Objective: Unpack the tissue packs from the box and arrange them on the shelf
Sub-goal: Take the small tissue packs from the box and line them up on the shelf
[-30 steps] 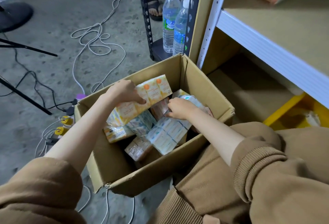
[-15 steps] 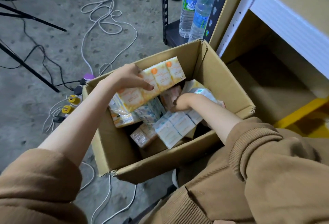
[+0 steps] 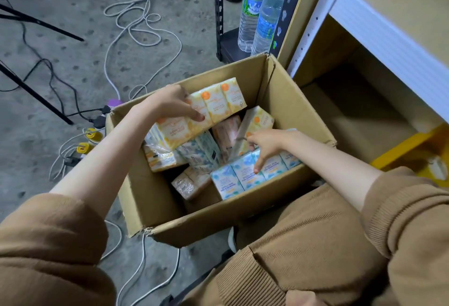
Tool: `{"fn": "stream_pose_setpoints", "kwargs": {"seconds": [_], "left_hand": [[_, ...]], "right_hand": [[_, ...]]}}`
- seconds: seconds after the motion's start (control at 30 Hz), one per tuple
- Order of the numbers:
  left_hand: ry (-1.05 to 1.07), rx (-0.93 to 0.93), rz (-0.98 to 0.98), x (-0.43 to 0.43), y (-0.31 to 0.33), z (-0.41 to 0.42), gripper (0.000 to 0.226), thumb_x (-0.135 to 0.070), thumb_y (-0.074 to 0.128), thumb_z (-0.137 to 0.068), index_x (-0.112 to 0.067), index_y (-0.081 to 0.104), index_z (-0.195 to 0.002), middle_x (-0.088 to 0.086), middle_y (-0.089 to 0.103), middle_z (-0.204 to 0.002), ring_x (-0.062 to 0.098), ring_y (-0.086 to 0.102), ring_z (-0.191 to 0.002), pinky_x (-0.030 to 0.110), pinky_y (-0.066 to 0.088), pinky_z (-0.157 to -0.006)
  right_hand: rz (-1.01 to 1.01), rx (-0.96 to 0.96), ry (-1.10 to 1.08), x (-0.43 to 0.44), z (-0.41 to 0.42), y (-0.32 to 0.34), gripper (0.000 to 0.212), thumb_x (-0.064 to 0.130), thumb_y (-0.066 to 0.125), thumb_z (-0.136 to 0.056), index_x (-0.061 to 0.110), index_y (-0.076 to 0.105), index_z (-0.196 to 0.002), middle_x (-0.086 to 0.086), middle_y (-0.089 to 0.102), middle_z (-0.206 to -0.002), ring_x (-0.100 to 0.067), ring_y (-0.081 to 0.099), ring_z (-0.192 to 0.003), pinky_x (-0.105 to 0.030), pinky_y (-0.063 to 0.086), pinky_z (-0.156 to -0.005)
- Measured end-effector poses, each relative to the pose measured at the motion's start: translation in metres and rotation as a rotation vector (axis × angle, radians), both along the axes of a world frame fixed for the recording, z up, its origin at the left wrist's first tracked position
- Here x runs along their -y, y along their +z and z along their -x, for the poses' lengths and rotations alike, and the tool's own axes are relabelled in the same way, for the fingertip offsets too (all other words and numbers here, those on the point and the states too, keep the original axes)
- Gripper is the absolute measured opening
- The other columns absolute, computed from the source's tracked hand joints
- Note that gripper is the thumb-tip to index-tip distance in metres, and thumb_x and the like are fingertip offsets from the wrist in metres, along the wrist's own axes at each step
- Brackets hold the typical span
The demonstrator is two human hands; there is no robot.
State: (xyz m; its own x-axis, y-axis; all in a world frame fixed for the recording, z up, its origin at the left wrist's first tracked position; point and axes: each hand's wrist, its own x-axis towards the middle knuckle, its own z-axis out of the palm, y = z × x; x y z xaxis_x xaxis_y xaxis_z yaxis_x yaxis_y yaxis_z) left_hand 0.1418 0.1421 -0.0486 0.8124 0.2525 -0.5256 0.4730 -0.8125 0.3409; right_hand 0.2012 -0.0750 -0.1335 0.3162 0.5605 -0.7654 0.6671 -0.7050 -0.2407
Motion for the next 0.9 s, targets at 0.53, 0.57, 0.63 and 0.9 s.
{"fn": "stream_pose_setpoints", "kwargs": {"seconds": [0.53,0.57,0.63,0.9], "left_hand": [[-0.157,-0.081,-0.244,0.062,-0.087,0.052,0.077,-0.032,0.075,-0.070,-0.002,0.035,-0.130,0.012,0.041,-0.130,0.025,0.037,-0.124,0.033,0.043,-0.099],[-0.154,-0.063,-0.240,0.064,-0.089,0.052,0.077,-0.032,0.074,-0.072,-0.002,0.034,-0.131,0.013,0.039,-0.130,0.026,0.035,-0.125,0.032,0.041,-0.100],[-0.146,-0.036,-0.230,0.067,-0.093,0.052,0.078,-0.034,0.072,-0.073,-0.002,0.032,-0.133,0.014,0.037,-0.131,0.028,0.033,-0.127,0.033,0.038,-0.103],[-0.130,-0.090,-0.123,0.062,-0.095,0.022,0.080,-0.044,0.072,-0.074,-0.003,0.037,-0.133,0.016,0.040,-0.134,0.030,0.036,-0.126,0.036,0.035,-0.105]], "right_hand": [[0.229,-0.074,-0.165,-0.013,0.004,-0.002,0.096,0.042,0.076,-0.071,0.008,0.026,-0.145,-0.008,0.034,-0.150,-0.029,0.042,-0.132,-0.041,0.042,-0.106],[0.230,-0.077,-0.169,-0.013,0.004,-0.002,0.097,0.042,0.077,-0.070,0.009,0.025,-0.146,-0.008,0.034,-0.150,-0.029,0.042,-0.132,-0.041,0.042,-0.106],[0.231,-0.082,-0.176,-0.013,0.004,-0.002,0.099,0.042,0.077,-0.070,0.009,0.024,-0.146,-0.008,0.033,-0.151,-0.029,0.041,-0.133,-0.043,0.041,-0.107],[0.209,-0.075,-0.188,-0.012,0.006,0.000,0.096,0.043,0.079,-0.067,0.009,0.031,-0.142,-0.007,0.042,-0.144,-0.028,0.046,-0.127,-0.040,0.044,-0.104]]}}
